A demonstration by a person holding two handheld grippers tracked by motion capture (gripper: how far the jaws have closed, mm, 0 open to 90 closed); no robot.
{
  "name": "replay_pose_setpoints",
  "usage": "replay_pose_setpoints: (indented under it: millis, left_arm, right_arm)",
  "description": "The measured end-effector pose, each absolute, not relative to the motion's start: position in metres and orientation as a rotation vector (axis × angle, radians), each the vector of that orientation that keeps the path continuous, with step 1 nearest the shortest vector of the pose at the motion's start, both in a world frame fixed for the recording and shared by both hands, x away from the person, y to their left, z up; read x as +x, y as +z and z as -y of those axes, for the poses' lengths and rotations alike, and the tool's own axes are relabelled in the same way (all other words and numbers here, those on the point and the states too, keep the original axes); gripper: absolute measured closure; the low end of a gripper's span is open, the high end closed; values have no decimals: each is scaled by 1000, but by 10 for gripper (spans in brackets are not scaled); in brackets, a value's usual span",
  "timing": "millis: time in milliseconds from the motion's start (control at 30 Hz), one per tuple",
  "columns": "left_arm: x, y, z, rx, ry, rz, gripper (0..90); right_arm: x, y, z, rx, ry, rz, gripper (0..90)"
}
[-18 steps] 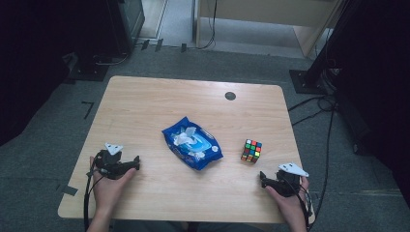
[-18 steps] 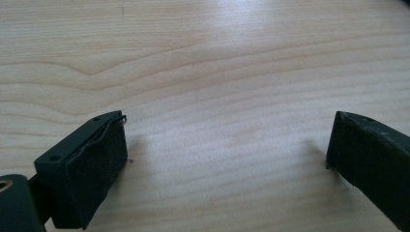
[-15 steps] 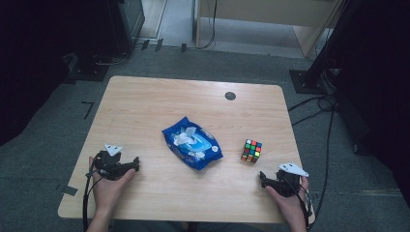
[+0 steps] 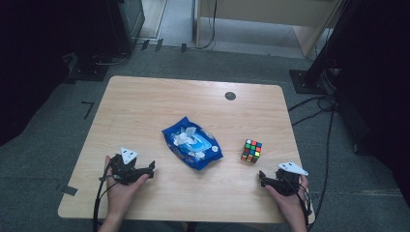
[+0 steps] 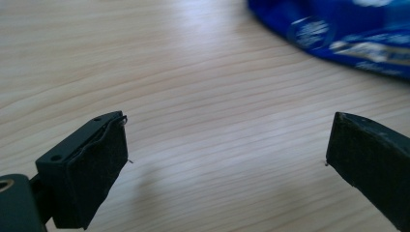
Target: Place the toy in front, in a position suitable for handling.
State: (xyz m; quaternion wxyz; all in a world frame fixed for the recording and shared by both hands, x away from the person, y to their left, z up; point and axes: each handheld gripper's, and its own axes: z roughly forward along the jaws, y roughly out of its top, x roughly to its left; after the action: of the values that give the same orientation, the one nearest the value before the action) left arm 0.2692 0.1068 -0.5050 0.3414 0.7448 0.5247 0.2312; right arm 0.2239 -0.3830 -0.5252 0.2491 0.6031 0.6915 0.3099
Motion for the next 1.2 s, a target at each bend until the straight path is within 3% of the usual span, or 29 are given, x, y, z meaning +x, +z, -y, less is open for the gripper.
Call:
replay_pose_setpoints:
  millis: [133,200,467,600,667,833,933,1100,1167,1200]
  left_arm:
    - [267,-502,-89,1958,578,-1295,18]
    - [264,-502,-72,1973,548,-1224,66]
    - [252,-503,-28,2021,458,-1091,66]
    - [247,-503,-12,2038,446,-1068,73]
    - [246,-503,-10,2034,442,-1066,141]
    - [242,-499,7,2004,382,-1040,151]
    - [240,-495,20,2018,427,-1031,166]
    - [241,-493,31,2019,516,-1033,365]
    - [243,-494,35,2032,532,-1020,399]
    - [243,-496,37,2065,532,-988,465]
  right_arm:
    - [224,-525,383,1644,845,-1881,115]
    - [224,-525,383,1644,845,-1881,115]
    - [224,-525,382,1652,842,-1867,121]
    - [224,-525,382,1652,843,-1866,123]
    - [224,-525,382,1653,843,-1865,123]
    - [224,-525,382,1652,842,-1865,123]
    - [224,-525,382,1651,842,-1865,123]
    - [224,-525,382,1651,843,-1865,124]
    - [224,-525,382,1651,843,-1865,125]
    - [224,-525,382,1651,842,-1864,126]
